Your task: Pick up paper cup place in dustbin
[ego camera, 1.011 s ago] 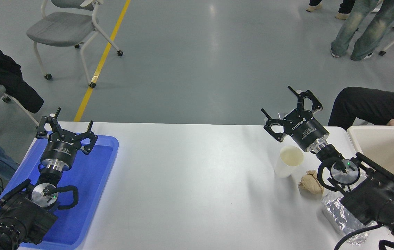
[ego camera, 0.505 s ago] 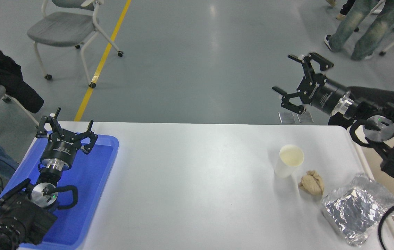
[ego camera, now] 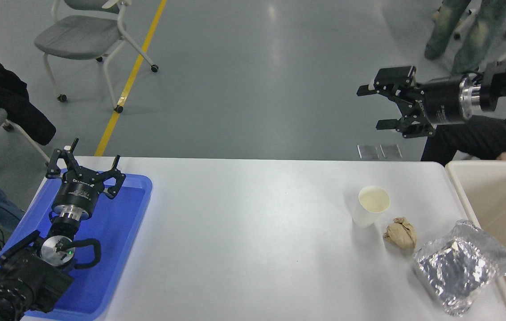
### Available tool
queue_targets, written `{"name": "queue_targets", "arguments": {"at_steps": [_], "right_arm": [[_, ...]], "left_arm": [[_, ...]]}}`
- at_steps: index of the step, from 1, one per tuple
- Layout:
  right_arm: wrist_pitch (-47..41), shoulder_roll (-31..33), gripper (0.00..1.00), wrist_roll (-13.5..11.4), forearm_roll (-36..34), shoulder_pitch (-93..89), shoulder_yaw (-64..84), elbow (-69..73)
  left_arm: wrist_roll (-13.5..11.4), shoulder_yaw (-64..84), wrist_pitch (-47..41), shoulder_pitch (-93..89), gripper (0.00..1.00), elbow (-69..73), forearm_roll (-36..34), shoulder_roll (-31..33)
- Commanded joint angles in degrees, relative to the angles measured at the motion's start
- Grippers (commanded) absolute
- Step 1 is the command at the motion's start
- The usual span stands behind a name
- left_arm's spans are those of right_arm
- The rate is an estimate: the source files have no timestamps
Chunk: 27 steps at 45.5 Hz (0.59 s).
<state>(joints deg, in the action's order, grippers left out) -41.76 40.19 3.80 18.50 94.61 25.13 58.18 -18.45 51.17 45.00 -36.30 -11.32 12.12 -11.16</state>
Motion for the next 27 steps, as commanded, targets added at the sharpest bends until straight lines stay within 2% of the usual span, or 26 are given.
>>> {"name": "queue_targets", "arguments": {"at_steps": [1, 10, 19, 27], "right_arm": [[-0.3, 0.1, 1.00, -1.2, 7.8, 14.9, 17.0, 14.0], [0.0, 0.4, 1.00, -4.7, 10.3, 22.6, 25.9, 25.5], [-0.2, -2.8, 1.00, -4.6, 10.2, 31.7, 38.4, 30.1], [-0.6, -6.3, 1.00, -4.7, 10.4, 35.6, 41.6, 32.8]], "left_arm": [[0.0, 0.0, 0.0, 0.0, 1.00, 0.0, 0.0, 0.0], [0.0, 0.0, 0.0, 0.0, 1.00, 0.0, 0.0, 0.0], [0.0, 0.0, 0.0, 0.0, 1.00, 0.0, 0.0, 0.0], [0.0, 0.0, 0.0, 0.0, 1.00, 0.0, 0.0, 0.0]]}}
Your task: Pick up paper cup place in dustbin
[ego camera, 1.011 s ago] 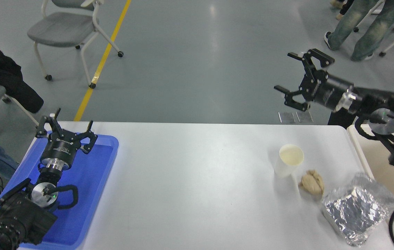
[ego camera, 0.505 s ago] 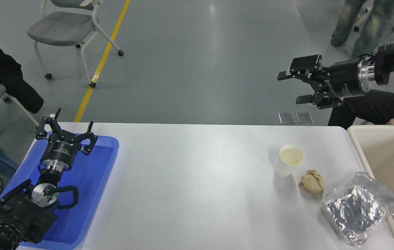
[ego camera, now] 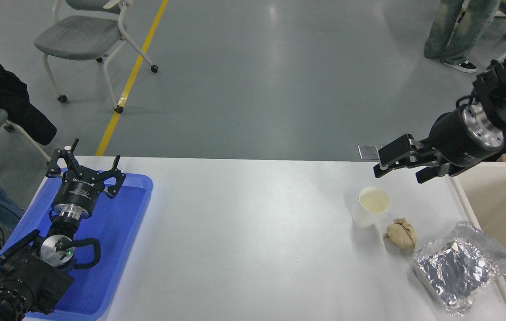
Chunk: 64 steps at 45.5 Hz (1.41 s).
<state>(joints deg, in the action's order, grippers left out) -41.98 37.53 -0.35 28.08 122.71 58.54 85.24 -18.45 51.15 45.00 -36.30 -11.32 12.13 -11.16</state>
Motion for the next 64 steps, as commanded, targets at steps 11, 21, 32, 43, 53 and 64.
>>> {"name": "queue_targets", "arguments": {"at_steps": [11, 21, 32, 43, 53, 64], "right_arm": [[-2.6, -5.3, 1.00, -0.6, 0.1, 9.7, 8.1, 6.5], [-0.7, -7.1, 1.00, -0.6, -0.2, 7.9, 6.0, 2.7], [4.1, -10.9, 1.00, -0.6, 0.2, -8.7, -0.6, -15.3], [9.8, -12.9, 1.00, -0.6, 0.9, -24.4, -6.0, -28.5], [16.3, -15.9, 1.00, -0.7, 2.4, -35.7, -9.2, -35.0], [20.0, -16.3, 1.00, -0.6, 3.7, -43.0, -12.2, -37.5]], "left_arm": [[0.0, 0.0, 0.0, 0.0, 1.00, 0.2, 0.0, 0.0], [0.0, 0.0, 0.0, 0.0, 1.00, 0.0, 0.0, 0.0], [0.0, 0.0, 0.0, -0.1, 1.00, 0.0, 0.0, 0.2], [0.0, 0.1, 0.0, -0.1, 1.00, 0.0, 0.0, 0.2], [0.0, 0.0, 0.0, -0.1, 1.00, 0.0, 0.0, 0.2], [0.0, 0.0, 0.0, -0.1, 1.00, 0.2, 0.0, 0.1]]}}
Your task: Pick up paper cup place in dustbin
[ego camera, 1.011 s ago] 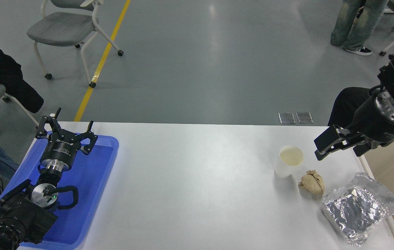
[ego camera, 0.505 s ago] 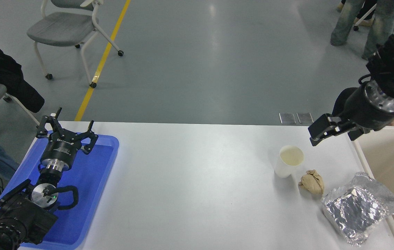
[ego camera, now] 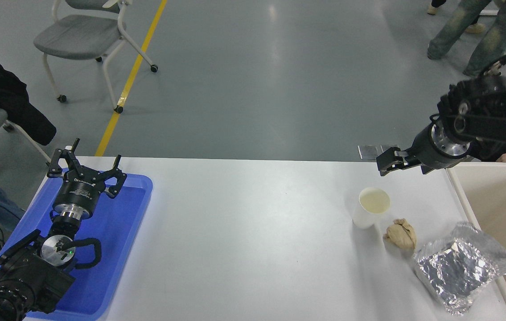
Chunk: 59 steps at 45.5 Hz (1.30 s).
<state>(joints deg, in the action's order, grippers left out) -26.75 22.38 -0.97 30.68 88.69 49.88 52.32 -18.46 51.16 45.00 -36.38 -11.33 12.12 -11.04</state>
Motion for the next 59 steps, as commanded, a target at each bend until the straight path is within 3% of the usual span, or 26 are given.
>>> {"name": "queue_targets", "arguments": {"at_steps": [1, 23, 28, 31, 35, 39, 59], "right_arm": [[5.4, -1.2, 1.00, 0.0, 1.2, -9.5, -3.7, -4.8], [11.2, -3.9, 0.99, -0.1, 2.2, -16.7, -6.6, -9.5], [11.6, -4.0, 0.82, -0.1, 2.2, -17.6, -6.7, -9.6], [12.0, -4.0, 0.65, -0.2, 1.8, -17.8, -7.8, -9.6], [11.9, -3.9, 0.38, -1.0, 1.5, -17.9, -8.8, -9.6], [12.1, -3.9, 0.00, -1.0, 1.8, -18.3, -9.0, -9.7], [11.0, -2.9, 0.00, -1.0, 2.0, -13.6, -8.2, -5.3]], "left_arm": [[0.0, 0.0, 0.0, 0.0, 1.00, 0.0, 0.0, 0.0], [0.0, 0.0, 0.0, 0.0, 1.00, 0.0, 0.0, 0.0], [0.0, 0.0, 0.0, 0.0, 1.00, 0.0, 0.0, 0.0], [0.0, 0.0, 0.0, -0.1, 1.00, 0.0, 0.0, 0.0], [0.0, 0.0, 0.0, 0.0, 1.00, 0.0, 0.0, 0.0], [0.0, 0.0, 0.0, 0.0, 1.00, 0.0, 0.0, 0.0], [0.0, 0.0, 0.0, 0.0, 1.00, 0.0, 0.0, -0.1]]}}
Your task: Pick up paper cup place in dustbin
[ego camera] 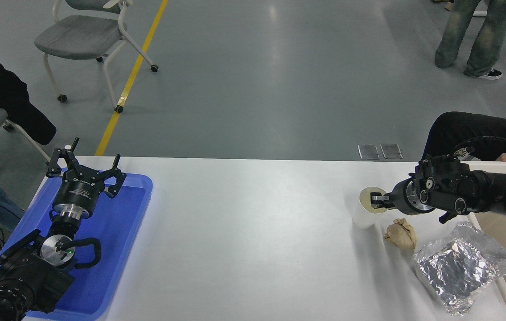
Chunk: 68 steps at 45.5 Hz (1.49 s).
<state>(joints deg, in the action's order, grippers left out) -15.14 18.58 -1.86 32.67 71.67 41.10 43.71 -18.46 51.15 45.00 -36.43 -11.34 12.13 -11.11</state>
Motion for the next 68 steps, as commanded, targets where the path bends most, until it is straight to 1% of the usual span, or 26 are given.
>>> {"name": "queue_targets", "arguments": {"at_steps": [1, 8, 17, 26, 30, 35, 46, 51, 55, 59, 62, 68], "right_arm": [[-0.8, 1.5, 0.00, -0.1, 0.0, 4.3, 0.8, 4.2], [-2.1, 5.9, 0.00, -0.2, -0.4, 13.7, 4.8, 11.7], [-5.4, 11.7, 0.00, -0.2, -1.6, 33.1, 14.6, 24.4], [-12.4, 12.3, 0.00, -0.2, -4.5, 52.2, 22.0, 32.3], [-14.9, 12.3, 0.00, -0.2, -6.1, 58.5, 23.3, 34.2], [-17.2, 12.0, 0.00, -0.2, -6.4, 63.8, 25.0, 35.6], [-17.3, 12.0, 0.00, -0.3, -6.4, 66.5, 28.3, 36.4], [-17.2, 12.4, 0.00, -0.2, -6.0, 66.5, 33.2, 35.9], [-16.8, 13.8, 0.00, 0.0, -5.5, 66.0, 36.9, 34.5], [-16.8, 17.1, 0.00, 0.2, -2.8, 64.8, 39.3, 32.3], [-16.8, 21.2, 0.00, 0.2, 0.2, 62.7, 39.4, 29.9], [-17.2, 30.0, 0.00, 0.5, 3.1, 58.3, 39.2, 22.1]], "left_arm": [[0.0, 0.0, 0.0, 0.0, 1.00, 0.0, 0.0, 0.0], [0.0, 0.0, 0.0, 0.0, 1.00, 0.0, 0.0, 0.0], [0.0, 0.0, 0.0, 0.0, 1.00, 0.0, 0.0, -0.1], [0.0, 0.1, 0.0, 0.1, 1.00, 0.0, 0.0, -0.1], [0.0, 0.0, 0.0, 0.1, 1.00, 0.0, 0.0, -0.1], [0.0, 0.0, 0.0, 0.1, 1.00, 0.0, 0.0, -0.2], [0.0, 0.0, 0.0, 0.1, 1.00, 0.0, 0.0, -0.1], [0.0, 0.0, 0.0, 0.1, 1.00, 0.0, 0.0, -0.1], [-0.1, 0.0, 0.0, 0.1, 1.00, 0.2, 0.0, -0.1], [-0.1, 0.0, 0.0, 0.1, 1.00, 0.0, 0.0, -0.1], [-0.1, 0.0, 0.0, 0.1, 1.00, 0.0, 0.0, -0.1], [-0.1, 0.0, 0.0, 0.1, 1.00, 0.0, 0.0, -0.1]]}}
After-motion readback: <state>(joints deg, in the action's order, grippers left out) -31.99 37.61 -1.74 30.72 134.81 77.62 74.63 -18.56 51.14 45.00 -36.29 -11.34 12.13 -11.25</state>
